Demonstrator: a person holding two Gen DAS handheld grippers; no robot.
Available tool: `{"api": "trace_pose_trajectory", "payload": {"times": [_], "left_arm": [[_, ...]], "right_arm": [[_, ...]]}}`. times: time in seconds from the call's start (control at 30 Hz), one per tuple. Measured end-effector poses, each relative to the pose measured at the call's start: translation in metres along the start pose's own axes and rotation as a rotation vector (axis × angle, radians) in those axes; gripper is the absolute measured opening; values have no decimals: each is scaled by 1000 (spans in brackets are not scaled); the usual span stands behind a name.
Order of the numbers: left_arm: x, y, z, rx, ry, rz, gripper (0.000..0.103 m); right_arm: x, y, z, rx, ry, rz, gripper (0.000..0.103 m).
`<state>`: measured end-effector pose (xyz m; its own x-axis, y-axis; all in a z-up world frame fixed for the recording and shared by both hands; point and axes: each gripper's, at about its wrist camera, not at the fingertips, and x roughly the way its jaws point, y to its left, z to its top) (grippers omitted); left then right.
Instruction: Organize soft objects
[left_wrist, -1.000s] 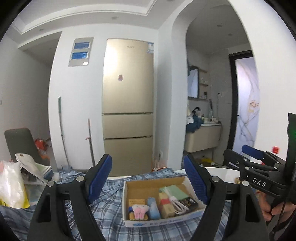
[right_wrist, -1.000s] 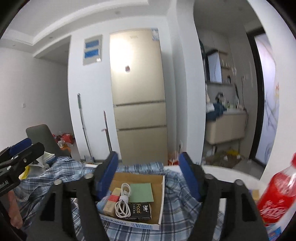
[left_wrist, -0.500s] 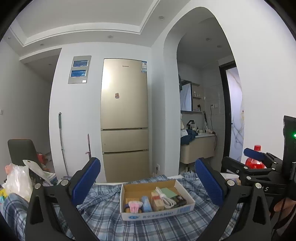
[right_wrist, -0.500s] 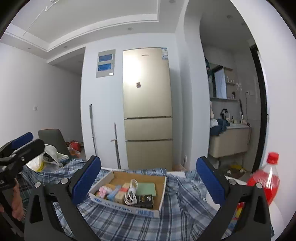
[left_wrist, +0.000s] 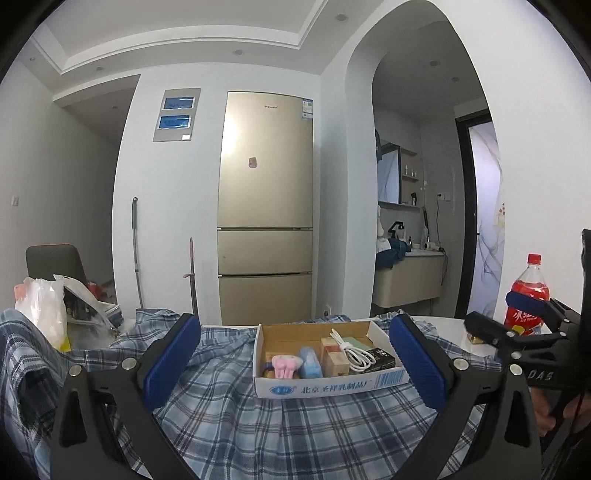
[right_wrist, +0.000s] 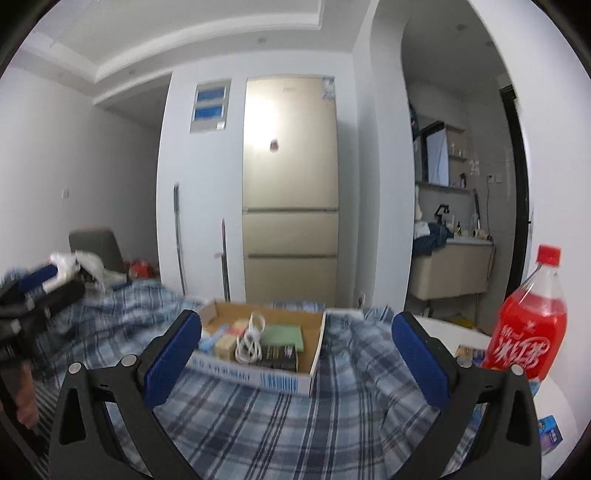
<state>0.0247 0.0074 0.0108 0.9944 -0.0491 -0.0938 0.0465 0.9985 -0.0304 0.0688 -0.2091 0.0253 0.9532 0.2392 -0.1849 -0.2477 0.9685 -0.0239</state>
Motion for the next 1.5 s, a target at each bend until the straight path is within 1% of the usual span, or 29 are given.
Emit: {"api": "trace_pose_trajectory", "payload": {"times": [0.1, 0.23, 0.33, 0.5, 0.77, 1.5], "left_arm": [[1, -3, -1, 10, 2, -5, 103], [0, -8, -1, 38, 6, -28, 103], [1, -13, -3, 64, 11, -11, 103], [2, -10, -4, 53, 7, -10, 103], [3, -9, -5, 51, 7, 25, 103], [5, -9, -5, 56, 13, 24, 103]], "right_arm": [[-4, 4, -1, -25, -21, -6, 103], [-10, 1, -1, -11, -47, -6, 103], [-9, -4, 1, 12, -46, -4, 103], [-7, -9, 1, 38, -35, 1, 103], [-6, -11, 1, 43, -31, 5, 103], [-7, -10, 2, 50, -26, 7, 103]]}}
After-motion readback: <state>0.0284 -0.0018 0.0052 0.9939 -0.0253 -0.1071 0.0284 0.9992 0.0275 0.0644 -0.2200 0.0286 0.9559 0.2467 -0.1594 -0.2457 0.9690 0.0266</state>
